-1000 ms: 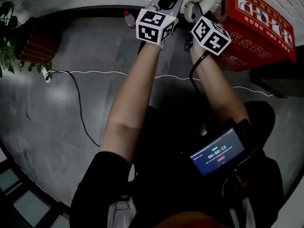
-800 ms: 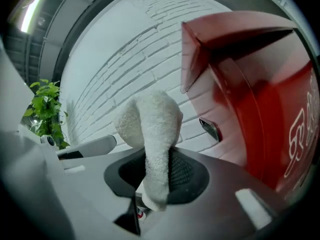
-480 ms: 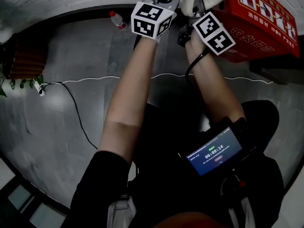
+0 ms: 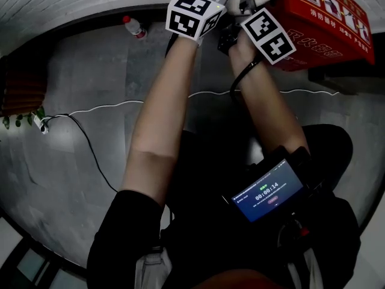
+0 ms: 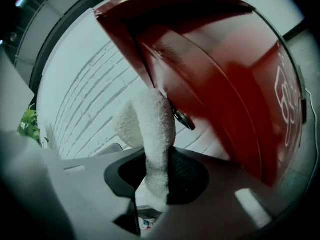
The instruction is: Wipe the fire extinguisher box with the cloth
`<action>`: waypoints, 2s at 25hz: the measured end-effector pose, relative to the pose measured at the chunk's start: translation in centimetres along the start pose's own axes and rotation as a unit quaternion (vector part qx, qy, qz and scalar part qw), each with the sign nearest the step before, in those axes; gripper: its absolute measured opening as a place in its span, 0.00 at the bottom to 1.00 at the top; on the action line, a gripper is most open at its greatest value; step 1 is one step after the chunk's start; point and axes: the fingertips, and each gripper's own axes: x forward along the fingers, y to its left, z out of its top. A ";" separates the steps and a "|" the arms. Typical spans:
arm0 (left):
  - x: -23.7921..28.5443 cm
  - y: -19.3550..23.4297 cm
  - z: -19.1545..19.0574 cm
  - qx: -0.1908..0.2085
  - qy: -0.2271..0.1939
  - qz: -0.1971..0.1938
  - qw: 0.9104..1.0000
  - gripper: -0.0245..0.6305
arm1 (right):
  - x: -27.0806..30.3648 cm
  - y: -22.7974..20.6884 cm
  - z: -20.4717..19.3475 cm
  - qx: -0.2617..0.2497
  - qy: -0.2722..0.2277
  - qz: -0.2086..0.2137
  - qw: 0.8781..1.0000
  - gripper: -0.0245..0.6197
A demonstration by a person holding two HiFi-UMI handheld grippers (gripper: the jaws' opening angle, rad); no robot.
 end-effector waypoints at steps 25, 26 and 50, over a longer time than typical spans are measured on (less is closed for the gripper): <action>2.2 -3.2 -4.8 0.034 0.111 -0.043 0.992 0.04 | -1.5 -8.7 -5.0 0.260 -0.028 -0.067 0.963 0.18; 2.1 -3.3 -5.1 0.031 0.112 -0.045 0.992 0.04 | -1.6 -8.9 -5.2 0.266 -0.031 -0.068 0.961 0.18; 2.8 -8.0 -16.5 0.020 0.225 -0.089 0.970 0.04 | -2.9 -15.3 -14.0 0.333 -0.015 -0.100 0.938 0.18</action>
